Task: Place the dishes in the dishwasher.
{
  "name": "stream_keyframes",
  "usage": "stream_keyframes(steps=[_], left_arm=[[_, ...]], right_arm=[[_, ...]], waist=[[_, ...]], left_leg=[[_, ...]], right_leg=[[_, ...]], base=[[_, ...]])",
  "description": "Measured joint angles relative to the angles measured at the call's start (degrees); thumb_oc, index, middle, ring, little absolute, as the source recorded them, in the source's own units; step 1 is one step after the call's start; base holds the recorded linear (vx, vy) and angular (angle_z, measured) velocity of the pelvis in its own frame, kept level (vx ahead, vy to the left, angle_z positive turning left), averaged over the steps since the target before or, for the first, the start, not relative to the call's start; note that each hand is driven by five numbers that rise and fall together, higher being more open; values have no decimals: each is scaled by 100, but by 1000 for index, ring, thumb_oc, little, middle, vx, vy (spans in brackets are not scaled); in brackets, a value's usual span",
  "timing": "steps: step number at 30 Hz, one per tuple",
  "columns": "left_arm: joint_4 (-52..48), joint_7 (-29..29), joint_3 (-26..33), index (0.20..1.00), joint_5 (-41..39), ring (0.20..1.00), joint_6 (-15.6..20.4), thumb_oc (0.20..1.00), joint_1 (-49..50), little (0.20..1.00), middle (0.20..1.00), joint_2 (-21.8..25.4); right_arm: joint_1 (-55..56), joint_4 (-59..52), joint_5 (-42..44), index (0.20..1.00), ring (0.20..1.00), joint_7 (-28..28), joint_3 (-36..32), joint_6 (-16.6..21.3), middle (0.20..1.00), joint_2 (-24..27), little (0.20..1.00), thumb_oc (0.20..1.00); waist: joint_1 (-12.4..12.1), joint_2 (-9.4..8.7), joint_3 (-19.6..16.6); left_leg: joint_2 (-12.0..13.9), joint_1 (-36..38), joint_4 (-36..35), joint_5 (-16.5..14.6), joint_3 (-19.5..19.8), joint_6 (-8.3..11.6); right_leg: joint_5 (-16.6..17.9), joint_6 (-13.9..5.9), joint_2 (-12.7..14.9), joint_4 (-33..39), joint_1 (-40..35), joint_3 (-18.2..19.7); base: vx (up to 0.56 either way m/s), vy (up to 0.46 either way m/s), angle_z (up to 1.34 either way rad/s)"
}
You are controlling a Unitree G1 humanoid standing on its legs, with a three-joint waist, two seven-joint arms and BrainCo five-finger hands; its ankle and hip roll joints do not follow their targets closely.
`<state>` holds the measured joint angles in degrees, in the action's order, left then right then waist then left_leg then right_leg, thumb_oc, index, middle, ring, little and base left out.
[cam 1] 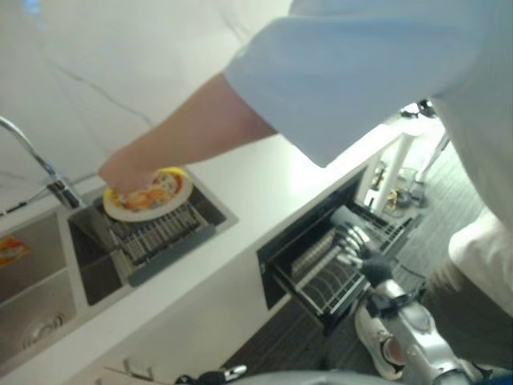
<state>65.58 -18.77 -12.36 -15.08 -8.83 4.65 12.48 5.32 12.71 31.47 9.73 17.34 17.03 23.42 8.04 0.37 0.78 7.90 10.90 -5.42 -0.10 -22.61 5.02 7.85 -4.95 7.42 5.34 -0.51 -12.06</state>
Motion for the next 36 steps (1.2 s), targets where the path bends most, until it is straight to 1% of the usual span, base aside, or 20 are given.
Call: stream_keyframes(steps=[2,5,7,10,12,13,15,18,28,36], left_arm=[[-12,2,0,1000,0,1000,-2,1000,0,1000,1000,4],[-21,12,-1,1000,-3,1000,-9,1000,3,1000,1000,5],[-19,13,-1,1000,-3,1000,-10,1000,16,1000,1000,3],[-26,12,-1,1000,-16,1000,16,1000,19,1000,1000,-2],[-24,28,1,1000,-225,1000,31,1000,29,1000,1000,0],[-22,36,7,1000,-283,1000,45,1000,29,1000,1000,-2],[-22,51,124,1000,-411,1000,108,1000,76,1000,1000,-28],[-40,50,123,1000,-410,1000,274,1000,135,1000,1000,-62],[-37,110,120,1000,-394,1000,373,1000,113,1000,1000,-126],[-38,176,120,1000,-393,1000,372,1000,36,1000,1000,-123]], right_arm=[[0,-54,-119,1000,1000,-77,0,3,1000,2,1000,1000],[-6,-464,-228,1000,1000,-80,12,18,1000,44,1000,1000],[-17,-480,-232,1000,1000,-79,16,18,1000,67,1000,1000],[-121,-481,-286,1000,1000,-147,40,17,1000,76,1000,1000],[-144,-481,-282,1000,1000,-198,38,16,1000,76,1000,1000],[-151,-481,-281,1000,1000,-206,44,13,1000,77,1000,1000],[-172,-481,-283,1000,1000,-221,92,8,1000,77,1000,1000],[-186,-480,-282,1000,1000,-286,132,4,1000,77,1000,1000],[-242,-480,-282,1000,1000,-443,126,-35,1000,91,1000,1000],[-241,-479,-282,1000,1000,-450,115,-36,1000,136,1000,1000]], waist=[[-34,-6,-16],[-42,-1,-49],[-64,4,-92],[-139,15,-106],[-189,29,-105],[-209,44,-99],[-276,80,-101],[-375,143,-65],[-390,265,86],[-372,247,249]], left_leg=[[0,-25,0,1,19,-1],[6,-93,1,9,85,2],[14,-93,1,14,153,13],[16,-95,1,17,169,18],[26,-105,1,14,196,13],[31,-121,1,9,270,3],[46,-124,1,11,340,6],[58,-167,1,22,445,22],[88,-196,2,38,627,53],[88,-192,4,41,620,59]], right_leg=[[0,0,4,0,12,-24],[2,-10,8,-1,36,-91],[10,-69,4,-1,-7,-143],[-1,-73,11,-1,-20,-165],[-10,-74,14,-1,-33,-204],[-25,-78,21,-1,-59,-279],[-58,-75,21,0,-113,-371],[-82,-86,18,-1,-130,-457],[-164,-120,20,0,-233,-677],[-183,-132,19,-1,-236,-680]], base=[[7,3,5],[7,-3,11],[10,-7,15],[4,-16,5],[1,-23,11],[9,-24,25],[12,-19,26],[11,-30,15],[-6,-16,11],[0,0,0]])
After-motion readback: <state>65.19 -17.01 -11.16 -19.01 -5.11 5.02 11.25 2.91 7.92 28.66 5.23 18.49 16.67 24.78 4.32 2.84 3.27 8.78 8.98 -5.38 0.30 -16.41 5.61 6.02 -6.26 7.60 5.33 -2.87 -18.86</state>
